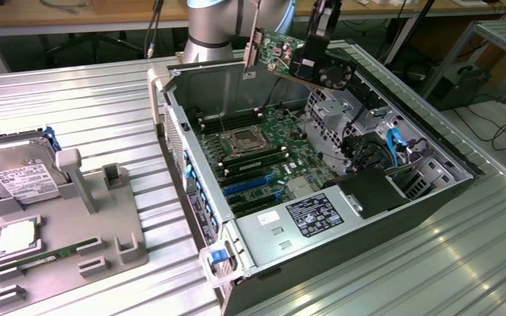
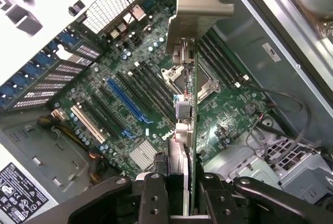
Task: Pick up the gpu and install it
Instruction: 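Insert the gpu into the slot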
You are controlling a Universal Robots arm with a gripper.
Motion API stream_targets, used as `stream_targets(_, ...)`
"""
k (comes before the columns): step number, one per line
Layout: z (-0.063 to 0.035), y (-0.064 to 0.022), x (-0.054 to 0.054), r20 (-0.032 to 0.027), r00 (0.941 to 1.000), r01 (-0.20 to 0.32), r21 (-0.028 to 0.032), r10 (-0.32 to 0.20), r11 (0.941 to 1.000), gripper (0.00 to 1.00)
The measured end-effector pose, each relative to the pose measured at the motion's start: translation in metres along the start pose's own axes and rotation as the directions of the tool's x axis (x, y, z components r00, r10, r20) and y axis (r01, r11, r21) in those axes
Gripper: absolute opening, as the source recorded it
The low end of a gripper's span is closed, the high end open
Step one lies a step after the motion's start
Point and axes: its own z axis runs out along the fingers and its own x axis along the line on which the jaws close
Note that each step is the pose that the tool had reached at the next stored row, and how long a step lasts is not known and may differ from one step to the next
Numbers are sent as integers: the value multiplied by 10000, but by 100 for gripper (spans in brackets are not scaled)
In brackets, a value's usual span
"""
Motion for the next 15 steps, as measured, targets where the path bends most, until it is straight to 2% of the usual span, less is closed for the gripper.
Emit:
stream_targets(8,0,-1,1,-4,9960,892,-18,-892,9960,28)
stream_targets(12,0,-1,1,-5,9898,1428,-30,-1428,9898,28)
stream_targets(15,0,-1,1,-5,9820,1889,-39,-1889,9820,28)
